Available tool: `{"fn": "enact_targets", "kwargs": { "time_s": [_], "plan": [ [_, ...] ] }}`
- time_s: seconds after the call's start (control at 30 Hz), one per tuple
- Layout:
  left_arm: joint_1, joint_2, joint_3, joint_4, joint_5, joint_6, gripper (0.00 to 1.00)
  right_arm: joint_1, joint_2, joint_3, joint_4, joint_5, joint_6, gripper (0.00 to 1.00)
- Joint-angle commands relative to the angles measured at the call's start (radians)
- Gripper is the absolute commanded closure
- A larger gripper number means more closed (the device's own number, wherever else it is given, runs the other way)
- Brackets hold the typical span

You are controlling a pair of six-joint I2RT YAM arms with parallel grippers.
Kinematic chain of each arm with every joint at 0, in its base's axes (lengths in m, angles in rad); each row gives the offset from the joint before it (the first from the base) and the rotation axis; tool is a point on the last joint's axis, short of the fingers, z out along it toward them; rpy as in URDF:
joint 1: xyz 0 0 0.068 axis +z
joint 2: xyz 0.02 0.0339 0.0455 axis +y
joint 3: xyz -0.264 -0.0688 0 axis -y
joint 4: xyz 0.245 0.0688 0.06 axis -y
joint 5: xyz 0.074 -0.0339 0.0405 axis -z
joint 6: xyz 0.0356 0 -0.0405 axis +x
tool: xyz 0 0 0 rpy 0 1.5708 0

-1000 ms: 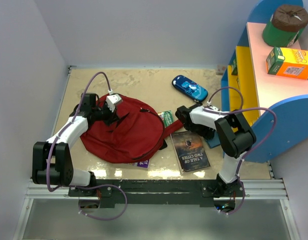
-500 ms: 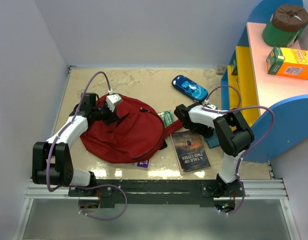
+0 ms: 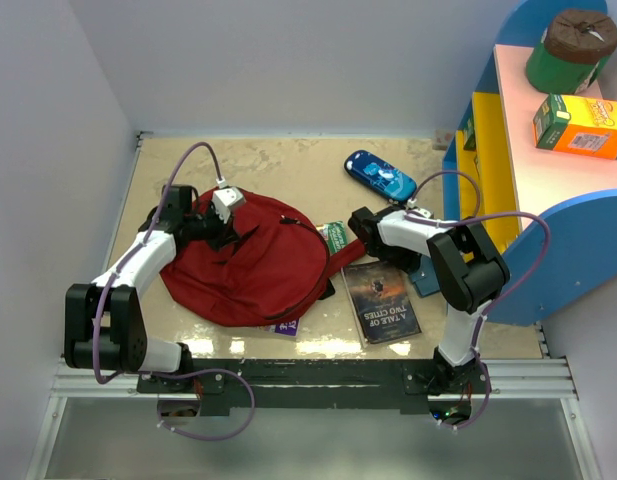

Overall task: Pack the student bag
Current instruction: Pick up the stationery from the center of the board.

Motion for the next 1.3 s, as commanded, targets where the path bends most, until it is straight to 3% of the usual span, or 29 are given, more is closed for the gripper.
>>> {"fn": "enact_targets", "kwargs": {
  "time_s": [0.0,0.17,0.43,0.53,0.6,0.93,1.1,1.27],
  "plan": [
    [0.01,-0.032,0.051,-0.011,0.024,0.021,1.0,-0.005,-0.001,0.011,0.006,0.003,-0.002,0.58],
    [0.01,-0.05,0.054,-0.018,0.012,0.029,1.0,-0.005,-0.001,0.009,0.024,-0.014,-0.027,0.69],
    [0.013,-0.074,0.051,-0.031,-0.008,0.047,1.0,-0.004,0.008,0.011,0.041,-0.045,-0.053,0.73],
    [0.016,-0.075,0.057,-0.032,-0.008,0.05,1.0,-0.004,0.01,0.014,0.045,-0.056,-0.064,0.84],
    [0.018,-0.078,0.059,-0.034,-0.01,0.05,1.0,-0.004,0.007,0.015,0.05,-0.059,-0.068,0.99],
    [0.029,-0.078,0.053,-0.028,-0.01,0.046,1.0,0.004,-0.091,0.038,0.029,-0.033,-0.074,1.0],
    [0.036,-0.076,0.05,-0.015,-0.011,0.04,1.0,0.068,-0.141,0.08,0.056,-0.016,-0.107,1.0],
    [0.041,-0.078,0.053,-0.02,-0.008,0.041,1.0,0.07,-0.133,0.112,-0.06,0.0,-0.047,1.0]
  ]
}}
